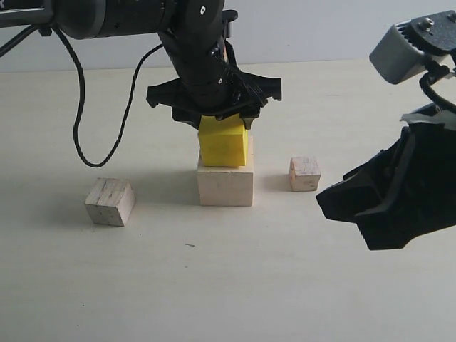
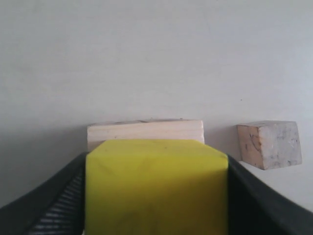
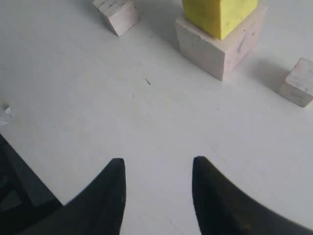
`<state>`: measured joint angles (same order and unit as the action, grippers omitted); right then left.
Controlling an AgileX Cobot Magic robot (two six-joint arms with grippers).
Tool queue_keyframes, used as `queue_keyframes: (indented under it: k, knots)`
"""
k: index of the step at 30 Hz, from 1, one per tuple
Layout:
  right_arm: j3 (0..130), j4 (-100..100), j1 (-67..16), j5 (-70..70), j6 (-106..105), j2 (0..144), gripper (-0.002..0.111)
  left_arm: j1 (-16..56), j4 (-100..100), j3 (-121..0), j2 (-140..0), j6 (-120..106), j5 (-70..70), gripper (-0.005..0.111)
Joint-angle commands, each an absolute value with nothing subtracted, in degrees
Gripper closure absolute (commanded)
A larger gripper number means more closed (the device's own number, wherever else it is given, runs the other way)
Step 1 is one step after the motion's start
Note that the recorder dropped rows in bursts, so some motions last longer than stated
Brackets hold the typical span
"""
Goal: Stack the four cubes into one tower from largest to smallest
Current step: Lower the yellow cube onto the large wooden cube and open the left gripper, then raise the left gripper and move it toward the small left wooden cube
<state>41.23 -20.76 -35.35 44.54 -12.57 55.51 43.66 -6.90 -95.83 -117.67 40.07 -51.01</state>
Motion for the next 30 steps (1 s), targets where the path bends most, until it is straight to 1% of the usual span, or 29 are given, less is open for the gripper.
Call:
queue_keyframes:
  k: [1, 5, 7, 10, 13, 15, 17, 18, 20, 30]
  knots:
    - [41.00, -21.00, -34.99, 44.40, -12.86, 55.35, 0.066, 44.05, -6.96, -96.27, -117.74, 40.66, -51.37, 0.107]
    - [41.00, -21.00, -34.99, 44.51, -12.86, 55.35, 0.066, 44.05, -6.96, -96.27, -117.74, 40.07, -51.61, 0.106]
    - [41.00, -21.00, -34.99, 44.61, -12.86, 55.35, 0.066, 44.05, -6.96, -96.27, -117.74, 39.38, -51.75, 0.099]
    - [41.00, -21.00, -34.99, 44.70, -12.86, 55.35, 0.066, 44.05, -6.96, -96.27, -117.74, 39.26, -51.87, 0.082]
    - [41.00, -21.00, -34.99, 44.70, -12.86, 55.35, 0.066, 44.05, -6.73, -96.27, -117.74, 39.26, -52.02, 0.058]
    - [41.00, -21.00, -34.99, 44.85, -12.86, 55.35, 0.066, 44.05, -6.49, -96.27, -117.74, 39.26, -52.29, 0.040]
    - [41.00, -21.00, -34.99, 44.85, -12.86, 55.35, 0.066, 44.05, -6.36, -96.27, -117.74, 39.26, -52.29, 0.026]
    - [41.00, -21.00, -34.99, 44.85, -12.86, 55.35, 0.066, 44.05, -6.21, -96.27, -117.74, 39.47, -52.38, 0.022]
    - [41.00, -21.00, -34.99, 44.85, -12.86, 55.35, 0.066, 44.05, -5.76, -96.27, -117.64, 39.47, -52.38, 0.019]
    - [41.00, -21.00, -34.99, 44.97, -12.86, 55.35, 0.066, 44.05, -5.63, -96.27, -115.69, 39.47, -52.38, 0.019]
